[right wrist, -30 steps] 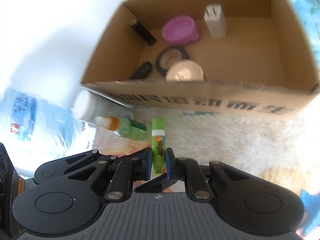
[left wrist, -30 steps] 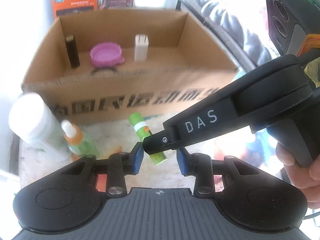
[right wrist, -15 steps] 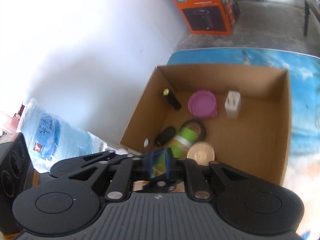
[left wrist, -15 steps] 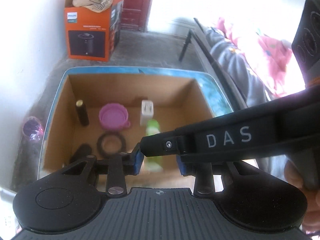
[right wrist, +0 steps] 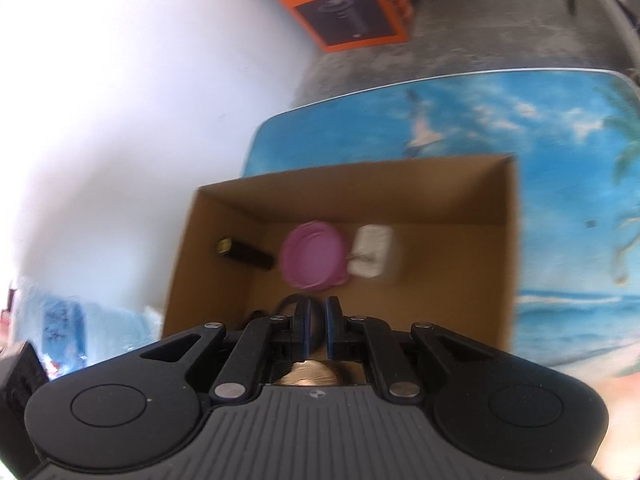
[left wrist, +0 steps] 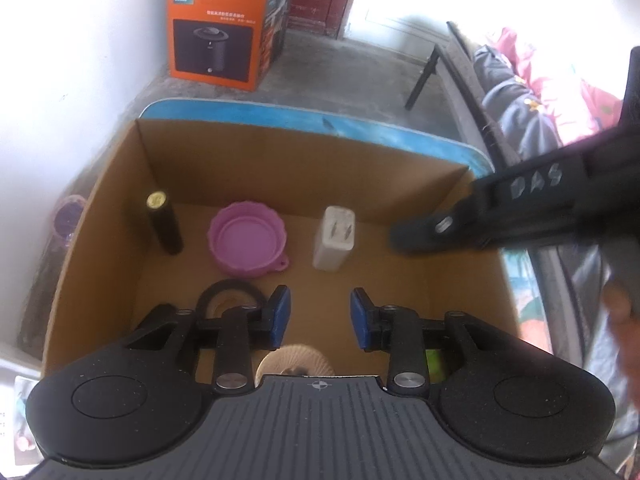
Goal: Organize rigid objects
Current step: 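Carry the glue stick into the box and open the right tool, then move the right tool to the green dropper bottle and close on it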
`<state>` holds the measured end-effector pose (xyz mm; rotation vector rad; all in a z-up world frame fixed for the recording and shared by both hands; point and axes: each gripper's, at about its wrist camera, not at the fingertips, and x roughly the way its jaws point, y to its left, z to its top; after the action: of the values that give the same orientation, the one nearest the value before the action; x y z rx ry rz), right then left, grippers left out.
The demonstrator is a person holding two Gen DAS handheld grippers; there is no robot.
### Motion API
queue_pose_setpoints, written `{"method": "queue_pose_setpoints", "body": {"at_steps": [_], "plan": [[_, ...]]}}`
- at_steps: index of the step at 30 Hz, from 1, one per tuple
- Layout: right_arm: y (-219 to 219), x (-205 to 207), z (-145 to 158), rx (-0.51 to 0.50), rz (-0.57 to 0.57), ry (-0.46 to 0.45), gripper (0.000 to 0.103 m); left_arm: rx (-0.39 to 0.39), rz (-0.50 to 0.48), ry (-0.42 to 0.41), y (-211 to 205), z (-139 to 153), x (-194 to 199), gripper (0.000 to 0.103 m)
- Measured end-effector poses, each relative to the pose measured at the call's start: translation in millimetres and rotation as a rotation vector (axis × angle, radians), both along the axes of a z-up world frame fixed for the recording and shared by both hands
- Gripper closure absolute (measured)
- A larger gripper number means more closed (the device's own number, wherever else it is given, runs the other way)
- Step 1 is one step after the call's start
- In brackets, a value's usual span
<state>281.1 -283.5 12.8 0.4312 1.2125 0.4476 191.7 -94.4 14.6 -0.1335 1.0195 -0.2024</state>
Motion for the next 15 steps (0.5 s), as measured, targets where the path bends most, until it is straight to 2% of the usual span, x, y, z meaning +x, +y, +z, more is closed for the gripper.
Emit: {"method": "queue_pose_setpoints", "body": {"at_steps": [6,15], "plan": [[-6.1,5.2,14.7,-0.107,0.015,-0.041,0.093,-0.024,-0.013,0.038,-5.3,-3.0,-7.3,0.062],[-5.5,-19.8,36.7,-0.101,-0.045,-0.079,0.092,-0.015,-0.112,-0.024,-21.4,12.2,-28.6,0.047]]}}
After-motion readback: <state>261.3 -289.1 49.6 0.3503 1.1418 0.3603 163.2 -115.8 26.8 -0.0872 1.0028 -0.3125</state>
